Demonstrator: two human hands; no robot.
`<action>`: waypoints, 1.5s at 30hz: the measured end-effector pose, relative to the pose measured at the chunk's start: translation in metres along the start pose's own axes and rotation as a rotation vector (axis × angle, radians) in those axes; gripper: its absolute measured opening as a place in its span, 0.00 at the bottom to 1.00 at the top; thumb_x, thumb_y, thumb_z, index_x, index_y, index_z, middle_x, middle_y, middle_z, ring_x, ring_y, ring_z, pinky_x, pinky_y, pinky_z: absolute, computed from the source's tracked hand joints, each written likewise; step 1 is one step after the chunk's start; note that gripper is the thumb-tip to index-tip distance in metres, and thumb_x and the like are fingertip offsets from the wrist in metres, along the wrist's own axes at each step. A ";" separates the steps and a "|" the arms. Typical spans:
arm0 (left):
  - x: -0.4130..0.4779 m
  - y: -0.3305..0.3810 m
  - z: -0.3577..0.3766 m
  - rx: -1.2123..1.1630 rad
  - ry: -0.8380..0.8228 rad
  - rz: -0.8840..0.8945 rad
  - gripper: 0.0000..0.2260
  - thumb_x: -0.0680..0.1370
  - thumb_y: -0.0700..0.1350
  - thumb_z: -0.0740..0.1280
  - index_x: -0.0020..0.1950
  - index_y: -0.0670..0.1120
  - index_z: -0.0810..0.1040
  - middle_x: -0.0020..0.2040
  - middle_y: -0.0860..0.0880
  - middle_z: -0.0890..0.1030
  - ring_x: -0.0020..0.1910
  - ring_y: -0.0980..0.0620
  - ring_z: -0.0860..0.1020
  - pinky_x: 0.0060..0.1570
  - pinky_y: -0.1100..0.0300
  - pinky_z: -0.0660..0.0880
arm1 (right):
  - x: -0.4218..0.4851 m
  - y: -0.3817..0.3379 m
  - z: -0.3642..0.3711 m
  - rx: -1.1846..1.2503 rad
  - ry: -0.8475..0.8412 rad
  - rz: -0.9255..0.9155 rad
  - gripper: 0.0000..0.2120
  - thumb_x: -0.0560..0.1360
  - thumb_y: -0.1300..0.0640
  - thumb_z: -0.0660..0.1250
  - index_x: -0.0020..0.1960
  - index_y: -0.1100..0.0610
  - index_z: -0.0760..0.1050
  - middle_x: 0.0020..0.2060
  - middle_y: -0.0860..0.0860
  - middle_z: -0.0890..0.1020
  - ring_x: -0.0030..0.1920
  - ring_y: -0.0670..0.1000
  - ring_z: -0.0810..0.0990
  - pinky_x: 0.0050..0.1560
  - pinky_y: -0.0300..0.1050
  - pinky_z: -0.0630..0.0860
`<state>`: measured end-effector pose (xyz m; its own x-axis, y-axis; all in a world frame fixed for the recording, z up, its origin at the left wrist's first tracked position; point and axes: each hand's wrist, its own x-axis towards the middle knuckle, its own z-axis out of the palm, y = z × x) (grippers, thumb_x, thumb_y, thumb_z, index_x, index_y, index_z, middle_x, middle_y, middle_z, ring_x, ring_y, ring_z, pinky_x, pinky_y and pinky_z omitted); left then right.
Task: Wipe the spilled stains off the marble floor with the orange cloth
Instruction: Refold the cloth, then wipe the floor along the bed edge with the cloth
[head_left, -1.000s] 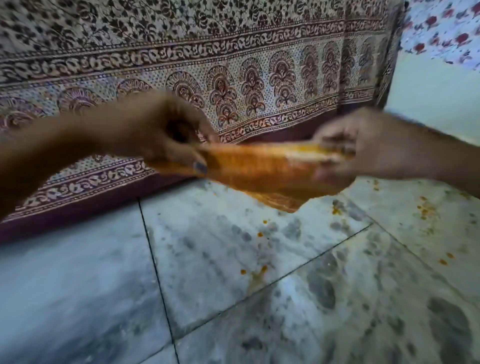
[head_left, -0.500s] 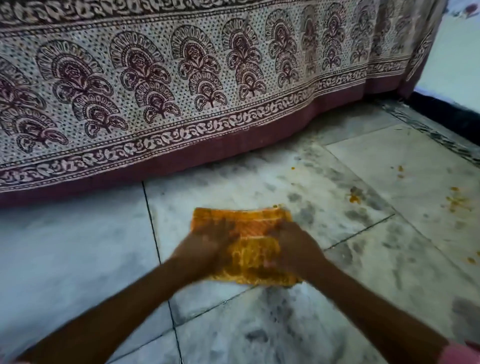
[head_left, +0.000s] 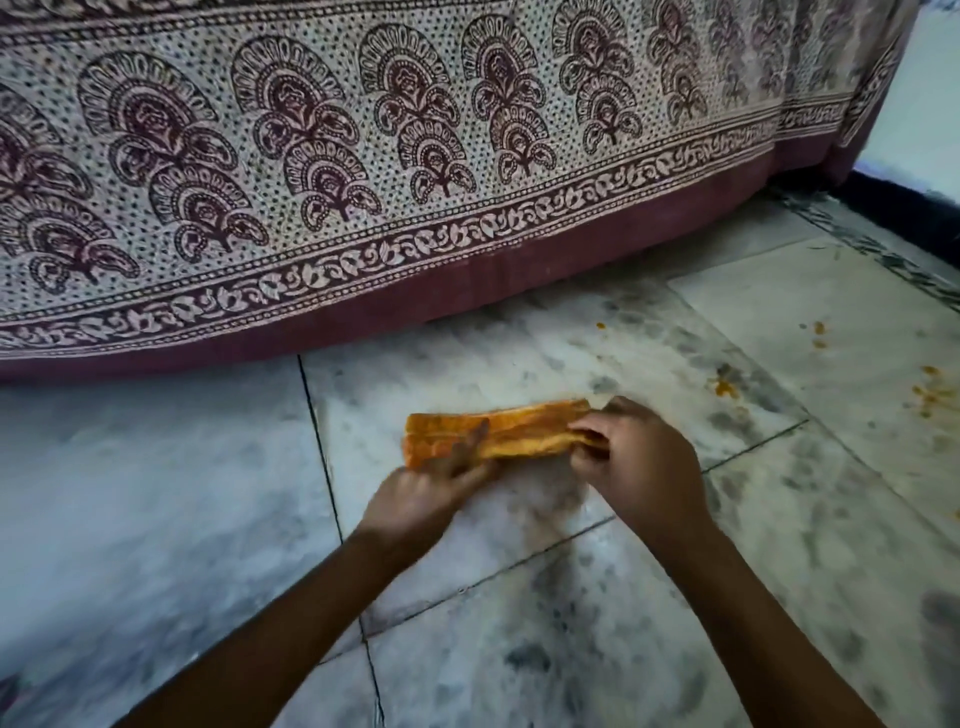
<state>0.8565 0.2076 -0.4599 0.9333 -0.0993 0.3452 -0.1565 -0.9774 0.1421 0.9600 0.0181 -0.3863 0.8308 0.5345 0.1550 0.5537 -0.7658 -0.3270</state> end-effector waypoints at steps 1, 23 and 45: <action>0.009 0.003 -0.009 -0.097 0.021 -0.128 0.24 0.68 0.32 0.57 0.61 0.49 0.71 0.60 0.43 0.79 0.33 0.41 0.80 0.23 0.57 0.73 | -0.010 -0.005 0.000 0.074 -0.032 0.074 0.11 0.69 0.54 0.69 0.51 0.49 0.81 0.42 0.51 0.82 0.43 0.55 0.80 0.42 0.44 0.74; 0.023 -0.004 -0.092 -1.080 0.252 -0.367 0.18 0.74 0.65 0.61 0.40 0.52 0.78 0.43 0.54 0.84 0.46 0.54 0.82 0.43 0.61 0.77 | -0.016 -0.019 -0.046 0.122 -0.562 -0.186 0.21 0.65 0.42 0.75 0.55 0.47 0.79 0.50 0.41 0.81 0.47 0.39 0.78 0.48 0.36 0.75; -0.024 0.001 0.087 -0.073 -0.112 -0.633 0.25 0.78 0.49 0.49 0.69 0.35 0.66 0.72 0.38 0.62 0.72 0.44 0.57 0.71 0.55 0.46 | 0.034 0.014 0.136 -0.220 -0.113 0.167 0.26 0.70 0.40 0.57 0.67 0.44 0.68 0.69 0.56 0.67 0.59 0.64 0.68 0.60 0.59 0.66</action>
<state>0.8618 0.1933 -0.5492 0.8798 0.4693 0.0760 0.4170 -0.8386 0.3506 0.9883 0.0746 -0.5125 0.9069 0.4212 0.0069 0.4186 -0.8993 -0.1270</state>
